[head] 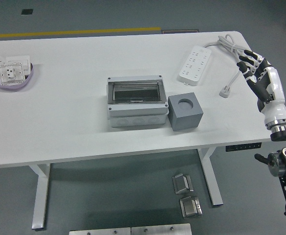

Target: Pick up the cylinder from the cube,place it in the box,flap close box

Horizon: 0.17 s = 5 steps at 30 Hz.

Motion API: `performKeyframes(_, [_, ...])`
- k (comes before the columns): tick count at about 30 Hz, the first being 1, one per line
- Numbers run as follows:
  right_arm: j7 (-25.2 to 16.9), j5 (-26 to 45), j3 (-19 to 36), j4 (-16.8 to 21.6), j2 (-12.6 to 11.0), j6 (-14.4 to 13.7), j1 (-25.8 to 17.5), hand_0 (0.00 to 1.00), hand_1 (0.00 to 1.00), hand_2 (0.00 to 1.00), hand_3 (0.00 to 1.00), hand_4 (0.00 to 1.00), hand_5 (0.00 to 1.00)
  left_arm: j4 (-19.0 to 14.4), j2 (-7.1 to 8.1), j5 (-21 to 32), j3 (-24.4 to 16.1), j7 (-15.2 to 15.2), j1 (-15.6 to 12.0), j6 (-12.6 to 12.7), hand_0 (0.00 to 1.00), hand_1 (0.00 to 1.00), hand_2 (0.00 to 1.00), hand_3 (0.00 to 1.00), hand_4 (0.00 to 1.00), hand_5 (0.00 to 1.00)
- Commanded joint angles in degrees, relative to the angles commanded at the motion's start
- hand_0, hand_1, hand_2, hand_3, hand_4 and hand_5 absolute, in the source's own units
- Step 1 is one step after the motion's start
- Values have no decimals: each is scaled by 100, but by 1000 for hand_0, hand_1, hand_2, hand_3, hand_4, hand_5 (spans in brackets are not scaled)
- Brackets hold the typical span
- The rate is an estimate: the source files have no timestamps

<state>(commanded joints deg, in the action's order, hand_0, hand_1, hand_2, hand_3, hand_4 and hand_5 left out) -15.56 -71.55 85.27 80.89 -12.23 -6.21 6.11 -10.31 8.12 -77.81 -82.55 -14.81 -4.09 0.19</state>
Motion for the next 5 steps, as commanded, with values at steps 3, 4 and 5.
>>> performKeyframes(3, [7, -56, 17, 18, 13, -29, 7, 760, 718, 751, 768, 945, 552, 0, 0, -2, 5, -1, 18, -2, 692, 676, 686, 807, 768, 439])
performKeyframes(4, [7, -63, 21, 22, 15, -35, 6, 760, 718, 751, 768, 945, 552, 0, 1, -2, 5, -1, 22, -3, 692, 676, 686, 807, 768, 439])
performKeyframes(5, [5, -68, 31, 29, 19, -45, -3, 760, 718, 751, 768, 945, 552, 0, 2, -6, 2, -2, 32, -3, 692, 676, 686, 807, 768, 439])
